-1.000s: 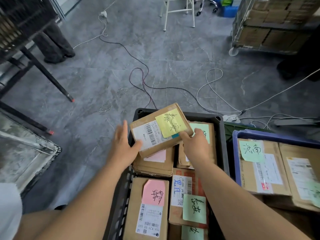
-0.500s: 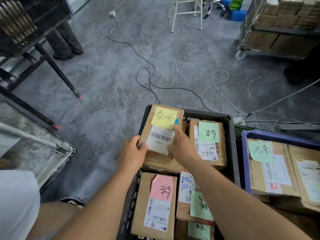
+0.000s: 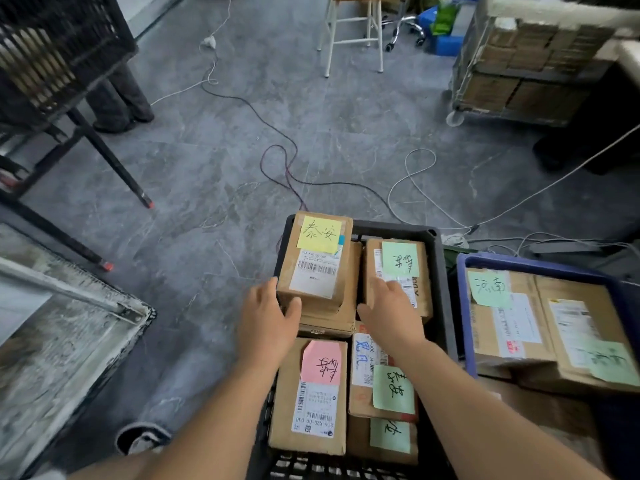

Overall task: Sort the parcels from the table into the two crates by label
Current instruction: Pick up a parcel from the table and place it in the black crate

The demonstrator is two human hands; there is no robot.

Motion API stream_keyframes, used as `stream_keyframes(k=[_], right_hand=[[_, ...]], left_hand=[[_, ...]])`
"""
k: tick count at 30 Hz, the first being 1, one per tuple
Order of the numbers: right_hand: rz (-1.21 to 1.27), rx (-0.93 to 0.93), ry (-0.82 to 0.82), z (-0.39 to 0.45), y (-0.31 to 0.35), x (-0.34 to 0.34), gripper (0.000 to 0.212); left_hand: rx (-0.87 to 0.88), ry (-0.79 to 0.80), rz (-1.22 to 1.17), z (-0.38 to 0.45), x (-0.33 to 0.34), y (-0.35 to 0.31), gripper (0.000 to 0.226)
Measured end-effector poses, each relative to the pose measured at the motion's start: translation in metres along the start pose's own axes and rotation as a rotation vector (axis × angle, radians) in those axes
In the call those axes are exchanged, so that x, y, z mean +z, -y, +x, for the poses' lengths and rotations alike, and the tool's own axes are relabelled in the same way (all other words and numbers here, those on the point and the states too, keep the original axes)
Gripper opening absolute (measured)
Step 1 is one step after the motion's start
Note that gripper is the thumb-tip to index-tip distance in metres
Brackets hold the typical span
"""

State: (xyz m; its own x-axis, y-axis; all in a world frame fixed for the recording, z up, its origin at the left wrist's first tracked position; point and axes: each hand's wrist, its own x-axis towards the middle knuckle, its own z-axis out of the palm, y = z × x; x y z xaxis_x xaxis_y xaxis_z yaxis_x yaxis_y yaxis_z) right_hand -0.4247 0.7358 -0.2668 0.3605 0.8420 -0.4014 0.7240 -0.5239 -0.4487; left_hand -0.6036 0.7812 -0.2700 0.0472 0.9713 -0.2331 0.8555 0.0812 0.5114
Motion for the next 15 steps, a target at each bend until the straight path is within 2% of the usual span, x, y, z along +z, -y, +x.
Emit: stream_keyframes(k=[4, 9, 15], right_hand=[[-0.093, 0.020, -0.054, -0.050, -0.015, -0.016, 0.041], [-0.173, 0.060, -0.149, -0.116, -0.033, -0.040, 0.037], [-0.193, 0.170, -0.213, -0.201, -0.065, -0.075, 0.036]], left_hand=[[0.175, 0.042, 0.071, -0.040, -0.005, -0.019, 0.050], [0.395, 0.146, 0.151, -0.089, -0.012, -0.053, 0.047], [0.541, 0.265, 0.163, -0.151, -0.015, -0.094, 0.047]])
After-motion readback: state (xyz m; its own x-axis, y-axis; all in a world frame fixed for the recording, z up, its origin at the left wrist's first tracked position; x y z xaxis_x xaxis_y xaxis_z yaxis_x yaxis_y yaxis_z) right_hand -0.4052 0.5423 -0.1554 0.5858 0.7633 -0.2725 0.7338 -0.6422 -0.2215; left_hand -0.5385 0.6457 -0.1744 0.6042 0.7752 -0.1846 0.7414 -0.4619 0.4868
